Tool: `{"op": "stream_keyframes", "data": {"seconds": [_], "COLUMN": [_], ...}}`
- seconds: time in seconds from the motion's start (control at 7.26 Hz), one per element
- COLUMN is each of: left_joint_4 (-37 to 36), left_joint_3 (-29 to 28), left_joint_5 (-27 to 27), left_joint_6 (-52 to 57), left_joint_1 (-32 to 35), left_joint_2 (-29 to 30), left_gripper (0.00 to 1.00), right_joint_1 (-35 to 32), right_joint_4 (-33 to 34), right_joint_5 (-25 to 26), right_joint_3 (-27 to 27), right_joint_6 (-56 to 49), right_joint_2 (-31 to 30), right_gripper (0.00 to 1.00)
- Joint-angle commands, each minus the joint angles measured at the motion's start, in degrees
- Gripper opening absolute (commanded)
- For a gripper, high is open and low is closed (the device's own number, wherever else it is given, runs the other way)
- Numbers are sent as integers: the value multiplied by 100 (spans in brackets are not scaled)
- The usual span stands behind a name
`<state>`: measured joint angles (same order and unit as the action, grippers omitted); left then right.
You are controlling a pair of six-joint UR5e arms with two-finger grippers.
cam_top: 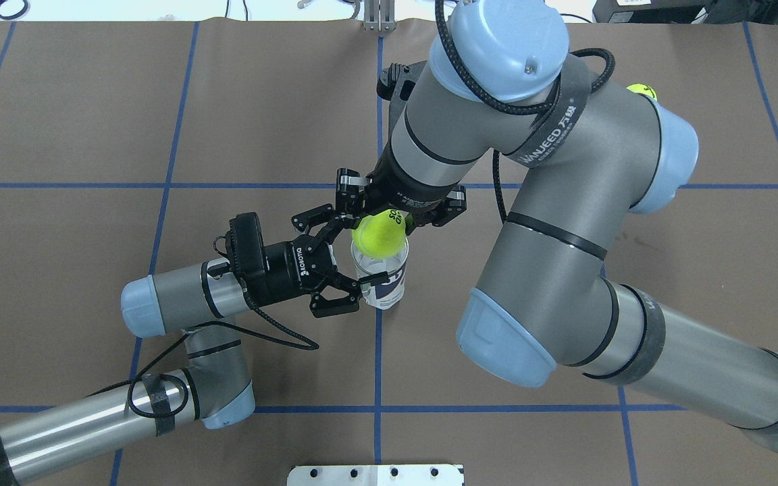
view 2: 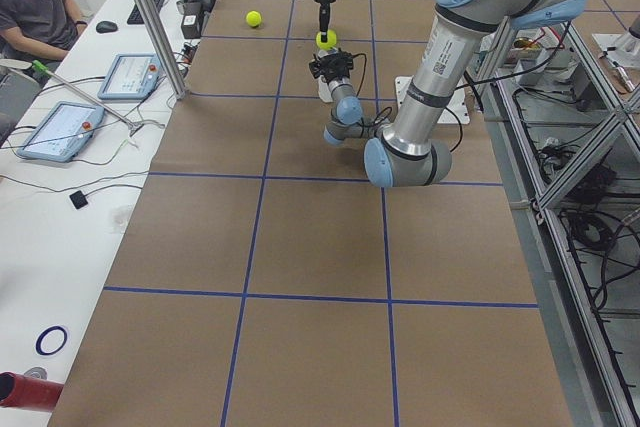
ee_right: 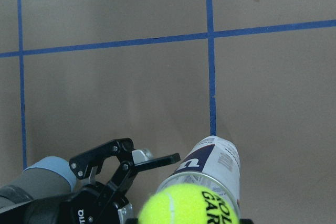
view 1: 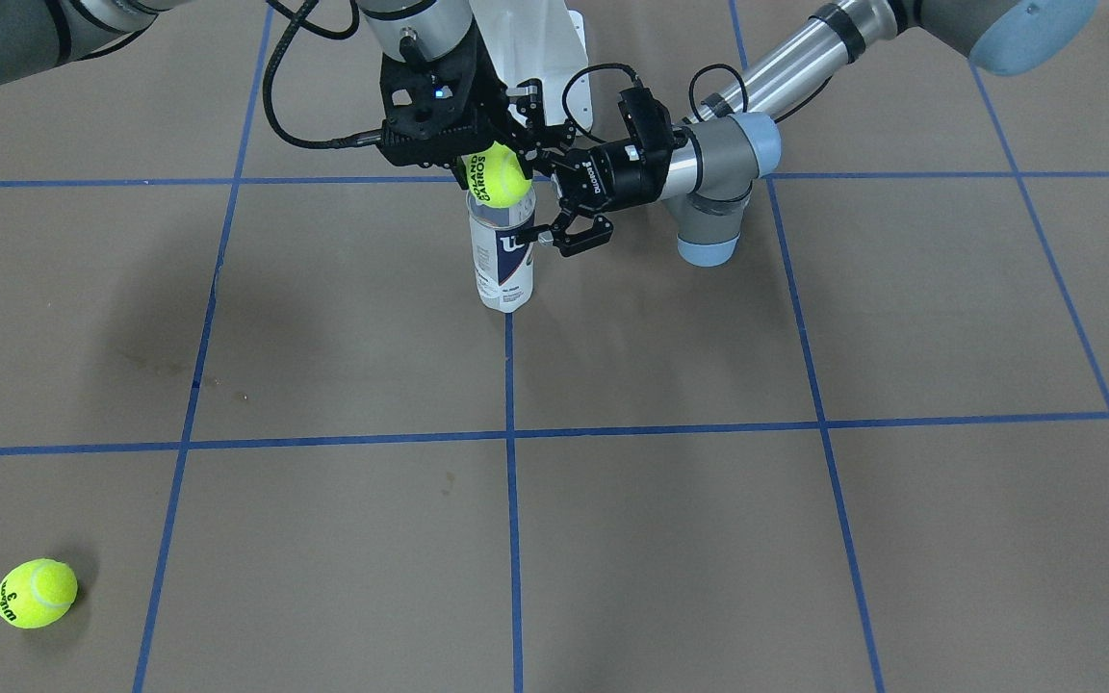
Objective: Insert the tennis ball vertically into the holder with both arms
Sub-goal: 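Carry the ball with the right gripper over the can's opening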
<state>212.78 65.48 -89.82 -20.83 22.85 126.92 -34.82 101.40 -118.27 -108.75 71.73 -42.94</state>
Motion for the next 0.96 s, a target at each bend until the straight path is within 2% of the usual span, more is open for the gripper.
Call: {"op": "stream_keyframes", "data": {"seconds": [0.0,0.14,0.28,0.41,0.69,0.83], "left_joint_4": [0,0,0,0,0,0], "left_joint_3": [0,0,0,0,0,0], "left_joint_5": [0,0,0,0,0,9], "left_joint_6": [0,0,0,0,0,0], "left_joint_1": [0,0,0,0,0,0], "left_joint_2": [-9,0,0,0,0,0], "left_gripper": [100,100,100,100,100,100], "right_joint_1": [36,36,36,54,63,63], "right_joint_4": [2,2,2,2,2,2], "right_joint_5": [23,23,23,23,32,32], "right_joint_3": [2,11,20,20,20,29], "right_joint_6": [-10,-10,-10,-10,-1,-1], "right_joint_2": [-3,-4,-12,-12,-21,-21], "right_gripper": [1,15,42,57,77,82]}}
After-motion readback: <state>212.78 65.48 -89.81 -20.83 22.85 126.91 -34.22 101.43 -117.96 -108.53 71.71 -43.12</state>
